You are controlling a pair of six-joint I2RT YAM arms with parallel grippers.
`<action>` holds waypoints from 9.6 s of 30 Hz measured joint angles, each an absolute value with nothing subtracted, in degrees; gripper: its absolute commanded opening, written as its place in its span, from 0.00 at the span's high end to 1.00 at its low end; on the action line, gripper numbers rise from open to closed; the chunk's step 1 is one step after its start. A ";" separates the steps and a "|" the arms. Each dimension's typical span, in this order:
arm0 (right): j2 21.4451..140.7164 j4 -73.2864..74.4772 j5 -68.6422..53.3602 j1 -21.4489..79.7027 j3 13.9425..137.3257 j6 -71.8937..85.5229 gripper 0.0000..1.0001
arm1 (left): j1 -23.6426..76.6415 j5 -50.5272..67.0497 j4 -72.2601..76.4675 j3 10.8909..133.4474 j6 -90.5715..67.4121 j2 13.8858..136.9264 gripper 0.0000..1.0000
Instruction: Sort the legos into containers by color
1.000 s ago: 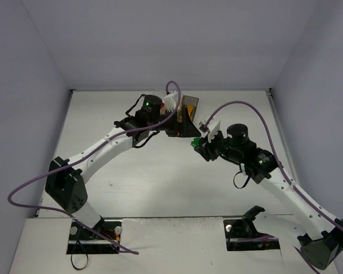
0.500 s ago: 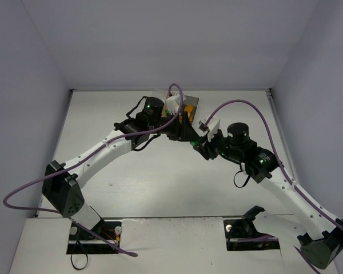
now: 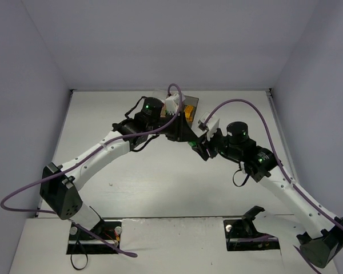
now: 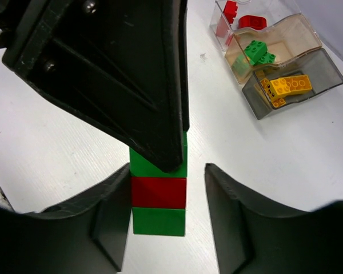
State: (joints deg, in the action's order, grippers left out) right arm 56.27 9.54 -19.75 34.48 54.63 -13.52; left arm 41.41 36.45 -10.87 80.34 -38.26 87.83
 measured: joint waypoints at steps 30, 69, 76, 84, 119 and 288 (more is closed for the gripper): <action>55.51 9.69 -19.79 34.41 52.71 -13.61 0.47 | 41.12 36.18 -13.93 81.87 -35.97 87.44 0.97; 56.01 9.45 -19.27 34.41 53.98 -13.80 0.45 | 41.12 36.16 -14.13 81.84 -35.92 87.44 0.98; 54.61 9.45 -18.50 34.41 53.04 -13.78 0.45 | 41.12 36.16 -14.37 81.87 -35.92 87.44 0.98; 54.46 9.47 -18.48 34.41 52.88 -13.76 0.49 | 41.12 36.14 -14.35 81.87 -35.94 87.44 0.98; 53.01 9.72 -17.28 33.34 48.16 -11.84 1.00 | 28.75 31.79 -19.84 96.62 -28.95 95.94 0.88; 52.90 7.70 -21.76 31.05 51.35 -14.39 1.00 | 27.33 43.33 -18.50 85.56 -36.97 87.42 0.92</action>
State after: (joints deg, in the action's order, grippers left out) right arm 52.90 7.70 -21.76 31.05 51.35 -14.39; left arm 27.33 43.33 -18.50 85.56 -36.97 87.42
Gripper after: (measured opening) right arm 0.347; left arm 0.280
